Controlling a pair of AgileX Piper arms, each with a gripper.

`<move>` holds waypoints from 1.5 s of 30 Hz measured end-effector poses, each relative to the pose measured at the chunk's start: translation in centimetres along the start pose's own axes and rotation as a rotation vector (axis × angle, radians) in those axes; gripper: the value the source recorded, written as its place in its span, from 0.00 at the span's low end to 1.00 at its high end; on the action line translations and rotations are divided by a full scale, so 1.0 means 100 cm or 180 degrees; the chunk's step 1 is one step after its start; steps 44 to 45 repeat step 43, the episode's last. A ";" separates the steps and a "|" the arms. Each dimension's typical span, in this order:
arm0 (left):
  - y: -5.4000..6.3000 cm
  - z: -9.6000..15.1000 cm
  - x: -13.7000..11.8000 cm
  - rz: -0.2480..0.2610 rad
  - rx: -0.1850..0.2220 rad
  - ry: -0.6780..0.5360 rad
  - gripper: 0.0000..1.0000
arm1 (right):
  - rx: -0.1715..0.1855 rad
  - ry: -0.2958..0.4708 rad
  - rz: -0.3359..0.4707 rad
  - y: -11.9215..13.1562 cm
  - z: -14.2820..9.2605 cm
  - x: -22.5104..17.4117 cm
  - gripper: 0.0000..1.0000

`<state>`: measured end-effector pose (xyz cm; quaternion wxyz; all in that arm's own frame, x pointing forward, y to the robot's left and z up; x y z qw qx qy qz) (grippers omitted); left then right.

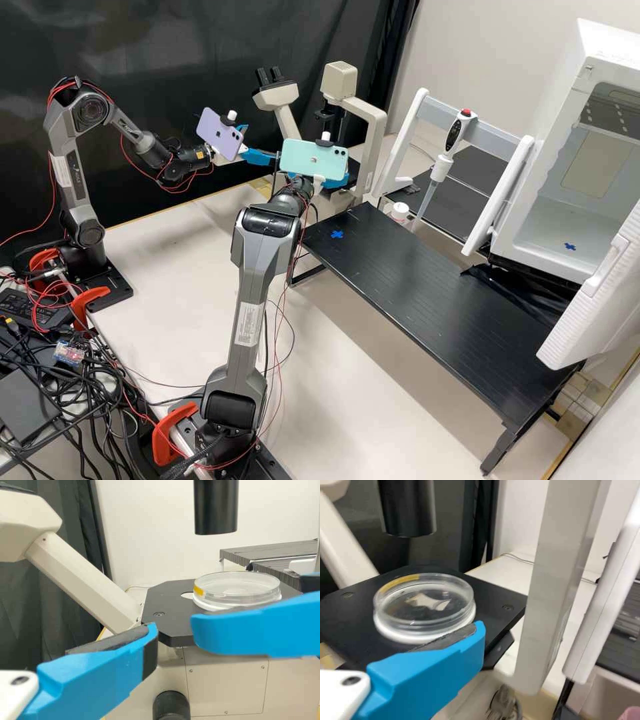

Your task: Move the petri dish to the microscope

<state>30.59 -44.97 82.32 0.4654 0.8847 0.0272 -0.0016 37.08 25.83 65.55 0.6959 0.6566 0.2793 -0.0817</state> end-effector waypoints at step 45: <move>0.000 0.000 0.000 0.0000 0.0000 0.0000 1.00 | 0.0176 -0.0558 0.1799 0.042 0.169 -0.226 1.00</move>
